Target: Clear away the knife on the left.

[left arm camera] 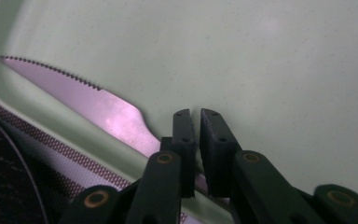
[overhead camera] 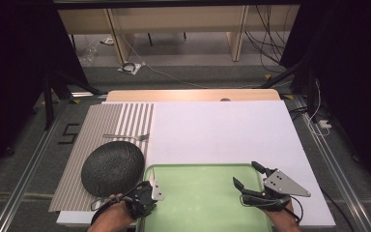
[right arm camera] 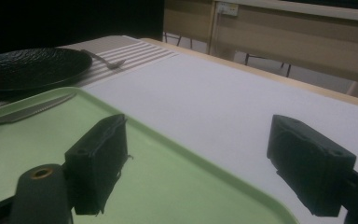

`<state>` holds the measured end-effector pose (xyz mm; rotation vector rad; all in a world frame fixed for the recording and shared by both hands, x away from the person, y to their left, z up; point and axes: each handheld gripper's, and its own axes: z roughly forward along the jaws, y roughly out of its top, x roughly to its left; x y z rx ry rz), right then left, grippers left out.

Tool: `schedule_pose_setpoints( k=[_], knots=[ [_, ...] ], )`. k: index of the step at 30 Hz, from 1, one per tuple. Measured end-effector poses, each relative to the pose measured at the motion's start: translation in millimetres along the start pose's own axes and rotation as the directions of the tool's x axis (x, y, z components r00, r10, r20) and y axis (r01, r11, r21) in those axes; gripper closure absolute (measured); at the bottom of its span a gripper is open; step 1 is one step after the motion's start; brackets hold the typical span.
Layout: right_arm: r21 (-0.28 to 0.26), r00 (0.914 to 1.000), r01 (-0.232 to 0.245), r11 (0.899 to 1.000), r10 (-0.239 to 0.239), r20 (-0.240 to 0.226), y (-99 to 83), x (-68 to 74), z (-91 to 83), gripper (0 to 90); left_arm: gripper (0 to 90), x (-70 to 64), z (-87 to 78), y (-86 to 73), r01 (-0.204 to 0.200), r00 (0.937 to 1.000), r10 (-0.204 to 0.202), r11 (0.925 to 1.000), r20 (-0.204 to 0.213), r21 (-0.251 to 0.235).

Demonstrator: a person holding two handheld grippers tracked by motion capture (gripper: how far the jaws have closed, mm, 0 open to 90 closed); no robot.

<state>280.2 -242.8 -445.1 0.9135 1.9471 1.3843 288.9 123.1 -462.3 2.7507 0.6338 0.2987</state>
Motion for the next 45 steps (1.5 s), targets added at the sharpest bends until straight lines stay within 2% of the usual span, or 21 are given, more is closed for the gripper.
schedule_pose_setpoints(
  k=[2,4,6,7,8,11,12,13,15,20,21,22,24,25,26,31,32,34,36,38,45],
  knots=[
    [-0.002,1.0,0.001,1.0,-0.001,0.0,0.0,0.0,-0.1,21.0,80.1,0.5,-2.6,0.5,0.008,0.9997,-0.007,0.9997,0.022,-0.023],
    [-0.005,1.0,0.0,1.0,0.0,0.001,-0.1,-0.4,-0.2,21.0,75.2,1.2,-3.8,0.7,0.014,0.9997,-0.013,0.9995,0.022,-0.028],
    [0.001,1.0,-0.001,1.0,0.001,0.001,-0.2,-0.9,-0.5,21.0,69.0,5.3,-8.9,1.1,0.034,0.9993,-0.033,0.9975,0.016,-0.061],
    [0.001,1.0,-0.001,1.0,0.001,0.001,-0.2,-0.9,-0.5,21.0,66.5,5.3,-8.9,1.1,0.034,0.9993,-0.033,0.9975,0.016,-0.061],
    [-0.003,1.0,-0.002,1.0,0.002,0.001,-0.4,-1.2,-0.4,21.0,63.7,8.5,-12.5,1.1,0.044,0.999,-0.043,0.9946,0.013,-0.094],
    [0.0,1.0,-0.006,1.0,0.006,0.001,-0.8,-2.2,-1.1,21.0,57.6,12.1,-15.6,0.4,0.047,0.9989,-0.047,0.9914,0.002,-0.123],
    [-0.001,1.0,-0.009,1.0,0.009,0.003,-1.1,-2.7,-1.0,21.0,54.1,14.4,-16.7,-0.1,0.056,0.9984,-0.057,0.9902,0.0,-0.128],
    [-0.004,0.9999,-0.012,1.0,0.012,0.003,-1.3,-3.1,-0.7,21.0,51.5,18.3,-18.5,-1.3,0.089,0.9957,-0.091,0.9862,-0.013,-0.14],
    [-0.004,0.9999,-0.015,1.0,0.015,0.004,-1.4,-3.4,-0.7,21.0,49.4,20.4,-19.6,-1.9,0.097,0.9946,-0.101,0.9839,-0.024,-0.151],
    [-0.004,0.9998,-0.022,1.0,0.022,0.002,-2.3,-5.2,-0.8,20.9,38.4,31.3,-26.2,-5.6,0.145,0.9857,-0.16,0.9657,-0.053,-0.215],
    [-0.001,0.9998,-0.021,1.0,0.021,0.004,-2.3,-5.6,-1.3,20.9,36.4,35.7,-28.9,-6.6,0.168,0.9802,-0.188,0.9543,-0.062,-0.247],
    [-0.001,0.9997,-0.023,1.0,0.023,0.005,-2.3,-6.1,-1.5,20.9,34.7,35.7,-28.9,-6.6,0.168,0.9802,-0.188,0.9543,-0.062,-0.247],
    [-0.002,0.9997,-0.025,1.0,0.025,0.004,-2.4,-6.5,-1.6,20.9,32.9,39.2,-31.3,-7.6,0.182,0.9751,-0.21,0.9425,-0.072,-0.28],
    [-0.004,0.9997,-0.025,1.0,0.026,0.004,-2.2,-6.6,-2.0,20.9,30.1,42.1,-33.4,-8.8,0.187,0.9718,-0.221,0.9339,-0.081,-0.305],
    [-0.007,0.9997,-0.025,1.0,0.025,0.004,-2.2,-6.5,-2.1,20.9,29.0,42.1,-33.4,-8.8,0.187,0.9718,-0.221,0.9339,-0.081,-0.305],
    [-0.008,0.9997,-0.025,1.0,0.025,0.001,-2.3,-6.9,-1.7,20.9,24.2,49.3,-36.7,-12.3,0.212,0.9595,-0.263,0.9111,-0.101,-0.353],
    [-0.008,0.9997,-0.025,1.0,0.025,0.001,-2.3,-6.9,-1.7,20.9,23.9,49.3,-36.7,-12.3,0.212,0.9595,-0.263,0.9111,-0.101,-0.353],
    [-0.008,0.9997,-0.025,1.0,0.025,-0.002,-2.3,-7.0,-1.6,20.9,23.6,51.5,-37.2,-14.0,0.224,0.9538,-0.281,0.902,-0.107,-0.369],
    [-0.009,0.9996,-0.027,1.0,0.027,-0.002,-2.2,-7.3,-1.4,20.9,23.0,53.6,-37.4,-16.2,0.22,0.9531,-0.28,0.9022,-0.115,-0.371],
    [-0.007,0.9996,-0.027,1.0,0.027,-0.004,-2.1,-7.5,-1.6,20.9,21.8,55.8,-36.6,-18.5,0.228,0.9455,-0.297,0.8983,-0.135,-0.375],
    [-0.001,0.9996,-0.028,1.0,0.028,0.001,-2.1,-6.5,-3.0,20.9,20.9,62.9,-35.7,-25.2,0.243,0.936,-0.318,0.894,-0.151,-0.376]
  ],
)
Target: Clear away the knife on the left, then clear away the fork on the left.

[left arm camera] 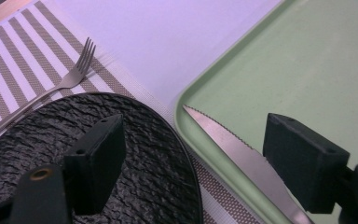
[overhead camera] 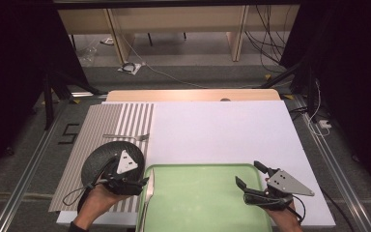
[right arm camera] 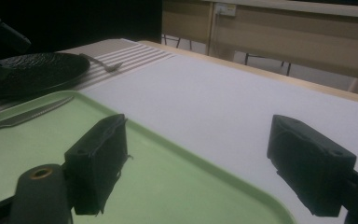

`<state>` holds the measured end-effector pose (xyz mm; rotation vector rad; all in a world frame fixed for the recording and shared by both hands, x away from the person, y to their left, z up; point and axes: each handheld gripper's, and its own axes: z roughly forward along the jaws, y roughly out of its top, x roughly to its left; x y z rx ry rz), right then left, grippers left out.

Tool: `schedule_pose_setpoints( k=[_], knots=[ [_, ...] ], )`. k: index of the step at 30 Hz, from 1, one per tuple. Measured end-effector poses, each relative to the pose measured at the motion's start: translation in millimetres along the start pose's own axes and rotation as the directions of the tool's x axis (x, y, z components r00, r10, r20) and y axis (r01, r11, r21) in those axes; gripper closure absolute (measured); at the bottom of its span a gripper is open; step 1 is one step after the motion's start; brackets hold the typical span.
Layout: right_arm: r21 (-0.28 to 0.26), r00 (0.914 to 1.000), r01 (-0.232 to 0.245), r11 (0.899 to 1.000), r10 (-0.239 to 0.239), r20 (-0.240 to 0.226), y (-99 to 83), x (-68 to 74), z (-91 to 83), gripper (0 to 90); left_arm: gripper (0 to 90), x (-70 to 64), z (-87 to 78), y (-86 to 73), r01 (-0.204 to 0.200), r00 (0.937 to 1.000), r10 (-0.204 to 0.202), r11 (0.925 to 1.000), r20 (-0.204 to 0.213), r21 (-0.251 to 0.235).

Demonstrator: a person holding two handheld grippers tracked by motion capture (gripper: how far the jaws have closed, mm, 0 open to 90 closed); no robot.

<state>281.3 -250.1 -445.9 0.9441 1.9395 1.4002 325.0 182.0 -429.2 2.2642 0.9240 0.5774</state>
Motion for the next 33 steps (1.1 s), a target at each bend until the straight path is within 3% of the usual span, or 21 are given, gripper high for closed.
schedule_pose_setpoints(
  k=[3,15,33],
  knots=[
    [-0.006,1.0,0.0,1.0,0.0,-0.001,0.2,-0.1,0.4,20.9,20.7,2.6,-1.0,-0.4,0.017,0.9998,-0.016,0.9998,0.009,-0.007],
    [-0.008,1.0,-0.003,1.0,0.003,-0.007,-0.5,-0.5,1.9,20.8,20.8,11.5,3.4,3.8,0.015,0.9997,-0.015,0.9998,-0.018,-0.01],
    [-0.005,1.0,-0.001,1.0,0.001,-0.003,-1.0,0.8,2.3,20.8,22.2,53.7,15.6,9.0,0.031,0.9951,-0.028,0.9991,-0.095,0.03]
  ],
)
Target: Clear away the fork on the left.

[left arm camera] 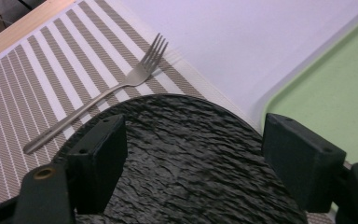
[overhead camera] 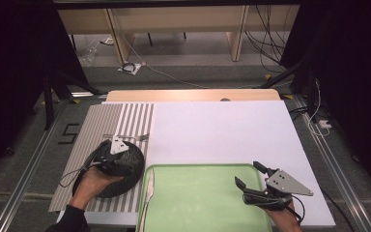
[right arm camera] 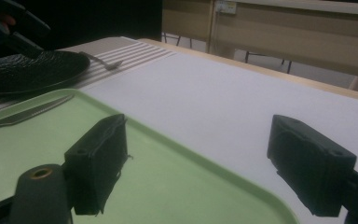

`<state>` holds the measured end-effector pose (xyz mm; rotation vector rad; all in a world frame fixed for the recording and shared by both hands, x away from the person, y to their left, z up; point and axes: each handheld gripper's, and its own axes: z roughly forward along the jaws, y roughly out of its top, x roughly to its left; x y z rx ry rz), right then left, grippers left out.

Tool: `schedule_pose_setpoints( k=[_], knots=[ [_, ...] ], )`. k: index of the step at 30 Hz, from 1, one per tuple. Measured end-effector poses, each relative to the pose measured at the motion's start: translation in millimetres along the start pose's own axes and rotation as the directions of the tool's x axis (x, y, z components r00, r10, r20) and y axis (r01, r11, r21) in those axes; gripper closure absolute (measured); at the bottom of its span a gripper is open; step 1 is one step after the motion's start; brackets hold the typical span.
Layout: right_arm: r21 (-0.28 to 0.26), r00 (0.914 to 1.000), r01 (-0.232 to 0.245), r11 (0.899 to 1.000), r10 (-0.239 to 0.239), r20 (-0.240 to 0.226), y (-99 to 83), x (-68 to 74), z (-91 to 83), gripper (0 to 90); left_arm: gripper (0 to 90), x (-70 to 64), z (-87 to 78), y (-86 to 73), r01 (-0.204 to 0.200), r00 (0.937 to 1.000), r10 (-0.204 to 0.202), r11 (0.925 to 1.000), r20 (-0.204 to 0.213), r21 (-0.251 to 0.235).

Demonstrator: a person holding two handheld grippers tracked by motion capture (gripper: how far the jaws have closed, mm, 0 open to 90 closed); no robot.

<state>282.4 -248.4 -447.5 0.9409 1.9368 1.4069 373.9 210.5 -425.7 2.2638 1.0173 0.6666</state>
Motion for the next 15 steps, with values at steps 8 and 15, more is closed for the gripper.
schedule_pose_setpoints(
  k=[8,15],
  knots=[
    [0.002,1.0,0.002,1.0,-0.002,0.001,-0.1,0.1,-0.2,20.8,23.1,23.0,15.7,8.9,0.0,0.9998,0.001,0.9996,-0.018,0.027],
    [0.001,1.0,0.001,1.0,-0.001,-0.001,0.0,0.3,0.0,20.8,23.3,42.9,30.4,18.3,0.012,0.9999,-0.012,0.9976,-0.002,0.068]
  ],
)
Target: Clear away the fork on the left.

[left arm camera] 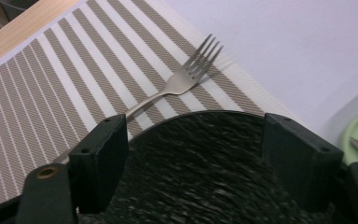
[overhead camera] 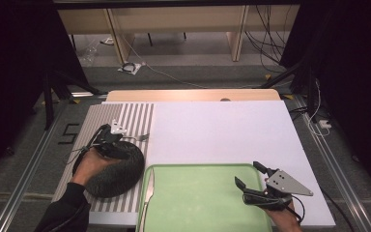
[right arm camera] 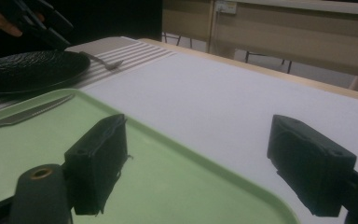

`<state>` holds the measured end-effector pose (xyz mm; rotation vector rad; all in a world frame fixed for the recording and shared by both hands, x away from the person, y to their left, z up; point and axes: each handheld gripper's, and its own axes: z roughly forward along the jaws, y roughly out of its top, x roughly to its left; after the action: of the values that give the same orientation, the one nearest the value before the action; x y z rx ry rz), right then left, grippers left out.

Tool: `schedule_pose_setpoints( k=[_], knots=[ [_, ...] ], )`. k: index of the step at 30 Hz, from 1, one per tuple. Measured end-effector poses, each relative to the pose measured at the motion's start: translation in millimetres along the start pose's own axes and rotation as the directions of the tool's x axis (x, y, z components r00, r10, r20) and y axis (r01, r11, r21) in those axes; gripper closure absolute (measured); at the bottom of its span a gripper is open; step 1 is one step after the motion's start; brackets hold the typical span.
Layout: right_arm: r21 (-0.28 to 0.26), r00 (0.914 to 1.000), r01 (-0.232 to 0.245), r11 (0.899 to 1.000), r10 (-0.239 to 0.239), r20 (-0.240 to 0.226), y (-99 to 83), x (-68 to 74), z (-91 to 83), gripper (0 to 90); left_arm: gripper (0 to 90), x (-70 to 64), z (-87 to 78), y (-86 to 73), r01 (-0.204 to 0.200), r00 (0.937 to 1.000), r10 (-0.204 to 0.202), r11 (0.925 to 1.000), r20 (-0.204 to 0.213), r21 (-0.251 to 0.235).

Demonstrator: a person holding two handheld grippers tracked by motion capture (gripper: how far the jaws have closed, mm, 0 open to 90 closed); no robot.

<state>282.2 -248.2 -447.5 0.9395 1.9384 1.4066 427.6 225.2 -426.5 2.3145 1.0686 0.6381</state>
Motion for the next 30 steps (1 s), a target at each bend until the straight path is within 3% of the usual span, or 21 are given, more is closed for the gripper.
schedule_pose_setpoints(
  k=[8,14,19,21,30],
  knots=[
    [0.001,1.0,0.0,1.0,0.0,-0.001,-0.2,0.6,0.1,20.8,23.6,21.9,12.3,12.5,-0.006,1.0,0.006,0.9983,-0.002,0.058],
    [0.0,1.0,0.001,1.0,-0.001,-0.001,-0.3,0.4,0.1,20.8,24.2,35.3,23.6,16.4,0.02,0.9998,-0.02,0.9974,-0.004,0.069],
    [0.001,1.0,0.004,1.0,-0.004,-0.005,-0.4,1.2,0.7,20.8,25.5,45.2,34.1,20.2,0.004,1.0,-0.003,0.9952,-0.008,0.098],
    [-0.001,1.0,0.001,1.0,-0.001,-0.005,-0.2,1.4,0.7,20.8,25.5,50.5,38.8,21.5,0.014,0.9999,-0.014,0.9941,0.005,0.108],
    [0.007,1.0,0.005,1.0,-0.005,-0.008,-0.4,1.6,0.6,20.8,26.8,62.7,61.3,30.5,0.011,0.9997,-0.016,0.9768,0.021,0.214]
  ],
)
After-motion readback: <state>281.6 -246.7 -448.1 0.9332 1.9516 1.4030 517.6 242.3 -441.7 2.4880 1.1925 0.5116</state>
